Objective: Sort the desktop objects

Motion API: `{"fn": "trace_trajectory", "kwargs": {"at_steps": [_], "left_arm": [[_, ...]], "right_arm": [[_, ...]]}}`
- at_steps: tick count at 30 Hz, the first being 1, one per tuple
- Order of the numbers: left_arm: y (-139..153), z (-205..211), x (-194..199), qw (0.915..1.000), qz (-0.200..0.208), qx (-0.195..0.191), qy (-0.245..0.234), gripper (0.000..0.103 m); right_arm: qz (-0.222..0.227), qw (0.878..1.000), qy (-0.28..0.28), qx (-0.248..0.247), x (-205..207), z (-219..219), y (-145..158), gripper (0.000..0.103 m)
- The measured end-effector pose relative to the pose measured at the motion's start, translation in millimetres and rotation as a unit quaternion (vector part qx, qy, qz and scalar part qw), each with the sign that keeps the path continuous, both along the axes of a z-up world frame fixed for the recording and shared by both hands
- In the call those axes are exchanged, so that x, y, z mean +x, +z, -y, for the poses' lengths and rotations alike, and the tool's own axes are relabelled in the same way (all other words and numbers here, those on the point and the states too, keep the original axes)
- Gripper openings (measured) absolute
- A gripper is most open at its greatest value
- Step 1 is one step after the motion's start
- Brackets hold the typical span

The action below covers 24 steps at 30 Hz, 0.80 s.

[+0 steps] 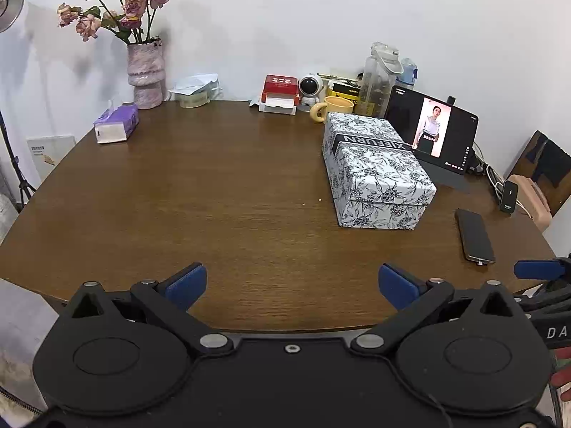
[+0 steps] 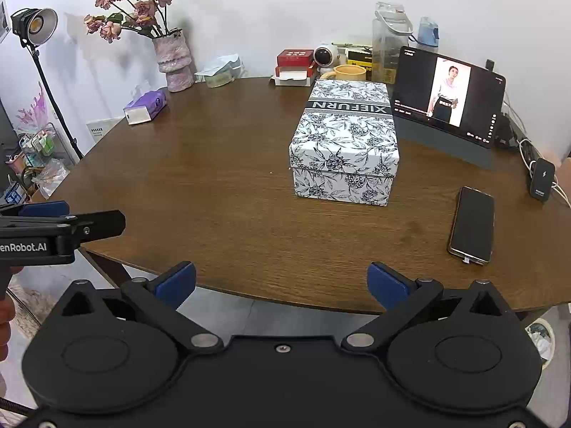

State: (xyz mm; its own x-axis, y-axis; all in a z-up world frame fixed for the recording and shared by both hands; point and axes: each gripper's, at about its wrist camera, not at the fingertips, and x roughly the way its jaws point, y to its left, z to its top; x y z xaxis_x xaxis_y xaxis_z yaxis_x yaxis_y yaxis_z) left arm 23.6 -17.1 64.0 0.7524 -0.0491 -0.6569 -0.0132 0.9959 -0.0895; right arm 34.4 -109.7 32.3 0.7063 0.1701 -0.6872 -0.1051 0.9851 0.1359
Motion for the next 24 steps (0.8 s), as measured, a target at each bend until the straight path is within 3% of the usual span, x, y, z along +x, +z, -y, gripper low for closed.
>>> {"fn": "trace_trajectory", "kwargs": {"at_steps": [24], "left_arm": [[-1.7,3.4,-4.8,0.9999,-0.002,0.005,-0.013,0.103]], "right_arm": [[-0.006,1.0,-0.004,0.002,-6.7,-2.1,-3.4,0.103]]}}
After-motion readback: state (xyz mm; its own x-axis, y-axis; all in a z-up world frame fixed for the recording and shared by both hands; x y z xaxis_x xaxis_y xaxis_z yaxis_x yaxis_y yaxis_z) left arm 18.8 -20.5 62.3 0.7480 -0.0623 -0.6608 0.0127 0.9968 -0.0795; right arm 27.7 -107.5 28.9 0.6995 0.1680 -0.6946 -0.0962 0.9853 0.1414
